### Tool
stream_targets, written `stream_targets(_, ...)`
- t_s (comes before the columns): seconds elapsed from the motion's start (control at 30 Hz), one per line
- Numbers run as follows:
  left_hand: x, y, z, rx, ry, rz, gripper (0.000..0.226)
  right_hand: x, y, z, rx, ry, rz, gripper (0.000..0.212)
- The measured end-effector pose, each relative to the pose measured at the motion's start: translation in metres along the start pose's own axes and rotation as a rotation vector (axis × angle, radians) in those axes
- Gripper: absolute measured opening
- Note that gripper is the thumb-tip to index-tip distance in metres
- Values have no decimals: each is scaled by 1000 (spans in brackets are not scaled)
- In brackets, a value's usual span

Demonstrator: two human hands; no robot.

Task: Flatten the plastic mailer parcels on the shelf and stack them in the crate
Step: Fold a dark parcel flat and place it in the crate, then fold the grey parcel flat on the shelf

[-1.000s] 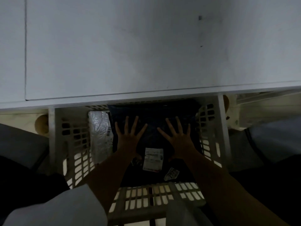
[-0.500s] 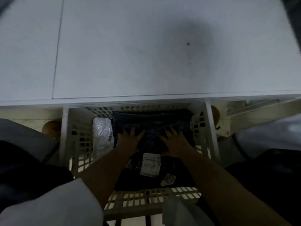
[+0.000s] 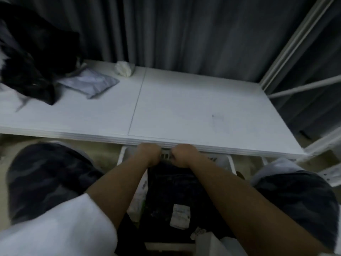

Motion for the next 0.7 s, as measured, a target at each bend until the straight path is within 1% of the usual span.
stream_targets(0.1, -34, 38, 35, -24, -104, 103, 25, -8, 29, 54, -112, -111, -18, 23)
stream_targets(0.23, -70, 92, 72, -110, -241, 237, 32, -15, 66, 123, -179, -208, -14, 26)
stream_targets(0.27, -71, 95, 77, -127, -251, 251, 33, -16, 66, 129, -178, -216, -26, 26)
stream_targets(0.3, -87, 115, 85, -149, -295, 297, 33, -13, 83, 149, -206, -256, -18, 25)
stream_targets(0.4, -108, 145, 99, -209, -346, 357, 32, -10, 104, 181, -231, -305, -27, 24)
stream_targets(0.5, -132, 189, 105, -291, -369, 444, 36, 2, 137, 211, -247, -344, -12, 26)
stream_targets(0.63, -144, 239, 106, -389, -382, 537, 37, 26, 168, 233, -247, -351, -5, 27)
stream_targets(0.7, -143, 259, 102, -422, -408, 544, 36, 39, 177, 236, -251, -329, -9, 30)
Point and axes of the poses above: each hand's wrist, its own x-axis towards the middle knuckle, its own z-axis out of the back of the hand, y = z × x, the point moved 3 cm from there along x, towards the middle knuckle, and after that the axes turned 3 degrees about y, right-handed, at the moved point
